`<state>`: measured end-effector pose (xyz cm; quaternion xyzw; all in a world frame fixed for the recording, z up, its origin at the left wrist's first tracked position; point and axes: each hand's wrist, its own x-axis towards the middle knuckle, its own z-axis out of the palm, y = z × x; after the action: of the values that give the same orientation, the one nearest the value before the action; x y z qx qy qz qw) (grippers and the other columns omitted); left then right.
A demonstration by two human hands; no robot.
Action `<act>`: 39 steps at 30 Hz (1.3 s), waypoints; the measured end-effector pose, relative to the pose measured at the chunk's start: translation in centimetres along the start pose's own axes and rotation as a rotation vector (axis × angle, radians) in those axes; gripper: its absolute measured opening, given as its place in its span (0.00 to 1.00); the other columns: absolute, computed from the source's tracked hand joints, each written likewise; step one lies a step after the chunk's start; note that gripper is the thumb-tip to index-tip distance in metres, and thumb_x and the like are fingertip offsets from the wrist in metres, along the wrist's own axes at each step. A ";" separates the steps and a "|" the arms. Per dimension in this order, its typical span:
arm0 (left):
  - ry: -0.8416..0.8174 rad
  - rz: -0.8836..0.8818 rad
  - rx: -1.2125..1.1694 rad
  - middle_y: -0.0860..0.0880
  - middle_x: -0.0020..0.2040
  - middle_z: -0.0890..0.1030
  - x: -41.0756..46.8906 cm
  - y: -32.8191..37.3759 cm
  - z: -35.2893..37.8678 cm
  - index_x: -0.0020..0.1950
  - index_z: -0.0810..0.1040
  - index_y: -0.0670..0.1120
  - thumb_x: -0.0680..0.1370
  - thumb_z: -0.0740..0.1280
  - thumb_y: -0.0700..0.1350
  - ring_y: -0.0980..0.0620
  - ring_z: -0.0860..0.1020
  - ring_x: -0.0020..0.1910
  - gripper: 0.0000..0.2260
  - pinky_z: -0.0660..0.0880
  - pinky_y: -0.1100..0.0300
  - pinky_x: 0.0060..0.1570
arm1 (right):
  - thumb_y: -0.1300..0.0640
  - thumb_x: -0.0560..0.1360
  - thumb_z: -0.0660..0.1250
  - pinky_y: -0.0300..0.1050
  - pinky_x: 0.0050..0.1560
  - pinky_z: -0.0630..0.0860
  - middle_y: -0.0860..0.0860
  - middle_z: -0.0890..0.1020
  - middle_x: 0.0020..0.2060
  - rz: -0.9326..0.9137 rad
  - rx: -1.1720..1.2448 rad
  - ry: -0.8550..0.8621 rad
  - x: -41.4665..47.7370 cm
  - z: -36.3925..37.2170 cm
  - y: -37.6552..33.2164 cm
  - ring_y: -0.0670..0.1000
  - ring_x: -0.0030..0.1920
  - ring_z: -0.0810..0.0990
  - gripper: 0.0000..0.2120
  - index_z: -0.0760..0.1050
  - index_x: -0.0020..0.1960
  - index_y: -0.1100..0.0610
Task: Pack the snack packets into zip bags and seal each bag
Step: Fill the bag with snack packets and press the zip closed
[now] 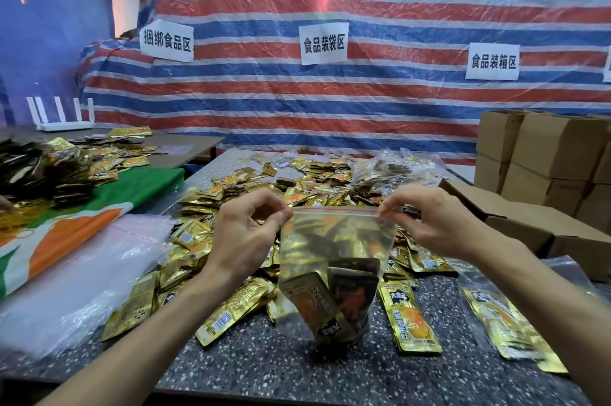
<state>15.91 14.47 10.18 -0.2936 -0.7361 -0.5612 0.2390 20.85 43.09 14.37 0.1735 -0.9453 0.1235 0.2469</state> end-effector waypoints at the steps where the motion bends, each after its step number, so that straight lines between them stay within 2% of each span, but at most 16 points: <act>1: -0.003 -0.003 0.000 0.50 0.37 0.81 0.0 0.0 0.1 0.40 0.81 0.43 0.75 0.72 0.34 0.51 0.78 0.37 0.06 0.75 0.58 0.38 | 0.58 0.77 0.71 0.55 0.49 0.80 0.43 0.82 0.44 0.001 0.000 -0.001 0.0 0.1 0.1 0.45 0.46 0.79 0.05 0.84 0.51 0.52; 5: -0.015 0.006 0.000 0.52 0.36 0.81 0.1 -0.2 0.0 0.39 0.81 0.45 0.75 0.72 0.34 0.54 0.78 0.36 0.08 0.74 0.62 0.37 | 0.49 0.77 0.67 0.52 0.44 0.80 0.42 0.81 0.41 0.008 0.029 -0.012 0.0 -0.1 0.2 0.42 0.43 0.79 0.08 0.83 0.49 0.51; 8: -0.014 0.010 0.009 0.52 0.36 0.81 0.1 -0.6 -0.3 0.40 0.81 0.45 0.75 0.73 0.34 0.52 0.79 0.38 0.08 0.77 0.57 0.38 | 0.33 0.71 0.60 0.50 0.39 0.79 0.38 0.78 0.36 0.051 0.050 0.015 -0.3 -0.3 0.5 0.40 0.38 0.77 0.21 0.81 0.44 0.48; 10: -0.020 0.014 0.018 0.52 0.37 0.82 0.0 -0.6 -0.4 0.40 0.81 0.46 0.75 0.73 0.34 0.51 0.80 0.38 0.08 0.78 0.55 0.39 | 0.32 0.70 0.59 0.51 0.37 0.80 0.38 0.78 0.34 0.051 0.053 0.061 -0.6 -0.2 0.9 0.41 0.36 0.77 0.20 0.79 0.42 0.46; 13: -0.023 0.016 0.025 0.52 0.37 0.82 0.1 -0.5 -0.1 0.40 0.81 0.46 0.75 0.73 0.34 0.52 0.79 0.38 0.08 0.77 0.54 0.38 | 0.33 0.70 0.62 0.48 0.34 0.78 0.40 0.79 0.33 0.066 0.094 0.123 -0.9 0.3 1.3 0.40 0.34 0.78 0.20 0.80 0.41 0.48; 16: -0.050 0.013 0.027 0.50 0.38 0.82 0.4 0.1 0.3 0.41 0.81 0.44 0.76 0.72 0.35 0.48 0.80 0.39 0.05 0.78 0.46 0.41 | 0.35 0.69 0.65 0.34 0.32 0.68 0.38 0.76 0.29 0.102 0.146 0.141 -1.2 0.6 1.8 0.32 0.34 0.77 0.22 0.82 0.40 0.54; 18: -0.060 0.014 0.020 0.46 0.38 0.82 0.7 0.7 0.7 0.41 0.81 0.43 0.76 0.72 0.36 0.46 0.80 0.38 0.05 0.78 0.43 0.40 | 0.38 0.69 0.67 0.31 0.30 0.66 0.40 0.77 0.28 0.136 0.191 0.155 -1.5 0.6 2.0 0.35 0.30 0.76 0.21 0.83 0.39 0.57; 20: -0.063 0.022 0.012 0.45 0.38 0.82 0.9 1.3 1.3 0.41 0.81 0.43 0.76 0.72 0.37 0.45 0.79 0.38 0.05 0.76 0.44 0.40 | 0.43 0.70 0.70 0.35 0.28 0.70 0.45 0.80 0.29 0.170 0.269 0.165 -2.2 0.3 2.2 0.42 0.28 0.77 0.18 0.83 0.41 0.58; 22: -0.084 0.014 -0.016 0.44 0.39 0.83 1.3 2.0 2.2 0.43 0.81 0.42 0.77 0.71 0.36 0.44 0.80 0.40 0.03 0.77 0.44 0.42 | 0.47 0.73 0.71 0.44 0.33 0.78 0.50 0.84 0.35 0.209 0.342 0.158 -3.1 -0.6 2.4 0.49 0.33 0.82 0.12 0.83 0.43 0.57; 26: -0.145 -0.003 -0.063 0.44 0.39 0.82 2.4 3.5 5.1 0.44 0.81 0.43 0.78 0.70 0.38 0.51 0.80 0.38 0.03 0.78 0.55 0.40 | 0.57 0.78 0.67 0.33 0.33 0.76 0.46 0.85 0.38 0.236 0.495 0.150 -5.8 -3.7 3.5 0.41 0.34 0.81 0.06 0.80 0.46 0.59; 28: -0.165 -0.008 -0.088 0.45 0.37 0.81 3.0 4.2 7.2 0.42 0.81 0.44 0.78 0.70 0.38 0.56 0.78 0.35 0.05 0.75 0.61 0.36 | 0.58 0.78 0.65 0.41 0.39 0.83 0.54 0.87 0.45 0.279 0.629 0.127 -7.3 -5.4 4.1 0.49 0.43 0.86 0.10 0.76 0.49 0.66; 30: -0.173 -0.022 -0.104 0.45 0.37 0.81 3.8 4.6 9.5 0.41 0.80 0.46 0.78 0.70 0.39 0.56 0.77 0.34 0.07 0.76 0.61 0.36 | 0.57 0.79 0.65 0.52 0.44 0.85 0.59 0.86 0.47 0.339 0.701 0.117 -8.5 -6.8 4.9 0.58 0.47 0.87 0.11 0.75 0.50 0.66; 33: -0.194 -0.086 -0.148 0.46 0.37 0.81 5.4 5.0 13.5 0.40 0.80 0.47 0.78 0.70 0.40 0.53 0.78 0.35 0.07 0.76 0.59 0.37 | 0.60 0.82 0.64 0.50 0.37 0.83 0.59 0.87 0.45 0.485 0.726 0.165 -9.6 -8.0 6.7 0.58 0.43 0.87 0.07 0.75 0.49 0.63; 36: -0.229 -0.148 -0.179 0.48 0.38 0.81 6.7 5.3 17.7 0.39 0.80 0.47 0.78 0.70 0.40 0.51 0.78 0.37 0.08 0.75 0.59 0.37 | 0.60 0.83 0.63 0.44 0.26 0.79 0.55 0.87 0.38 0.660 0.668 0.278 -9.8 -8.1 9.6 0.52 0.33 0.85 0.08 0.74 0.46 0.62; 38: -0.318 -0.234 -0.175 0.47 0.41 0.82 6.7 5.2 20.1 0.45 0.82 0.43 0.78 0.71 0.42 0.49 0.81 0.40 0.04 0.81 0.52 0.42 | 0.60 0.83 0.62 0.43 0.23 0.76 0.53 0.86 0.34 0.772 0.548 0.357 -9.7 -7.5 11.9 0.51 0.28 0.82 0.09 0.73 0.45 0.62; 39: -0.368 -0.292 -0.158 0.46 0.45 0.83 6.5 5.1 20.9 0.51 0.82 0.41 0.78 0.72 0.43 0.48 0.82 0.42 0.06 0.82 0.50 0.48 | 0.60 0.83 0.62 0.44 0.24 0.76 0.54 0.86 0.34 0.838 0.463 0.377 -9.8 -6.9 13.4 0.52 0.28 0.81 0.09 0.74 0.45 0.62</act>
<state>14.35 36.73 12.73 -0.2993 -0.7557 -0.5824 -0.0063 26.55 60.06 13.27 -0.1953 -0.8207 0.4471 0.2974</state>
